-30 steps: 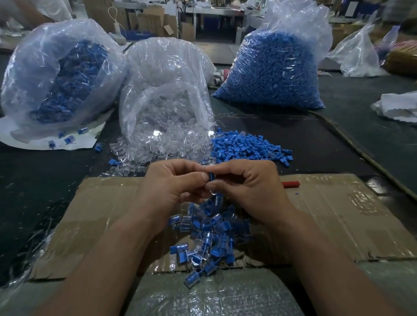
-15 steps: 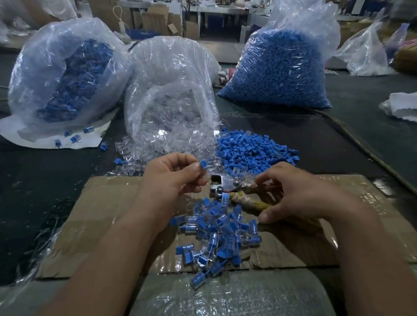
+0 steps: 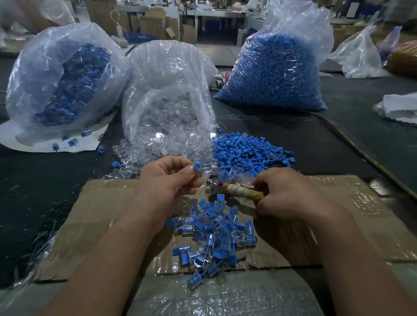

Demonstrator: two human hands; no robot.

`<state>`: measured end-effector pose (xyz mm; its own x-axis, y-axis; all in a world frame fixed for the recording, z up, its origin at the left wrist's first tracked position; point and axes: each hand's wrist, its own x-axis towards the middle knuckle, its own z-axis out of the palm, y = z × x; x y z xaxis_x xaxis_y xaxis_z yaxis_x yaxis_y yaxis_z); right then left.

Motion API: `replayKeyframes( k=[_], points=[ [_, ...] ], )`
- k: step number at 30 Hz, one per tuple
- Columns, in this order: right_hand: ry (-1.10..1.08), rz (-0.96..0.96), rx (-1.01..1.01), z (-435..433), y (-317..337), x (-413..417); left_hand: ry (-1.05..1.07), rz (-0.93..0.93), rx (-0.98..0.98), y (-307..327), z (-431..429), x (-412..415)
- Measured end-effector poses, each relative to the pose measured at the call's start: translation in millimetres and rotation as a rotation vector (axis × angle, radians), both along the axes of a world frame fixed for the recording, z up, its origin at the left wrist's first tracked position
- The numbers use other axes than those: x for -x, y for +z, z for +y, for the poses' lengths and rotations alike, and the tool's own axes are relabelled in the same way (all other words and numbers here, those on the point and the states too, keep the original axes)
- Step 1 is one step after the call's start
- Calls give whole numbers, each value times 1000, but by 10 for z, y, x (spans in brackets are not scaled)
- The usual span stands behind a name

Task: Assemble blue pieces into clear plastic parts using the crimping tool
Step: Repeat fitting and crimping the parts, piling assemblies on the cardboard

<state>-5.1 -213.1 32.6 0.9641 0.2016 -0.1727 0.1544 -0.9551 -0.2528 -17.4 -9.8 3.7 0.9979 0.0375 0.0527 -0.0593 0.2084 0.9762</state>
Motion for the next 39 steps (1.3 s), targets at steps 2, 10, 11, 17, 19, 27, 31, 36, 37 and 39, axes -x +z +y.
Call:
replayKeyframes(
  k=[2, 10, 11, 17, 19, 27, 31, 36, 37, 39],
  points=[
    [-1, -53, 31, 35, -25, 3, 9, -2, 5, 2, -1, 0],
    [17, -242, -201, -3, -51, -42, 66, -24, 14, 7, 10, -3],
    [13, -245, -246, -1, -44, -33, 76, -27, 12, 8, 8, -8],
    [68, -206, -266, 47, -69, 10, 77, -73, 2, 13, -26, 3],
    [91, -183, -264, 74, -74, 18, 81, -87, -10, 13, -28, 13],
    [139, -139, -308, 107, -56, 46, 94, -110, -78, 37, -29, 33],
    [156, -140, -295, 110, -37, 59, 101, -136, -120, 62, -57, 50],
    [133, -167, -326, 138, -17, 76, 156, -207, -214, 78, -95, 74],
    [128, -167, -325, 146, -17, 78, 166, -216, -225, 79, -97, 79],
    [124, -185, -305, 164, -25, 83, 181, -224, -234, 77, -94, 85]
  ],
)
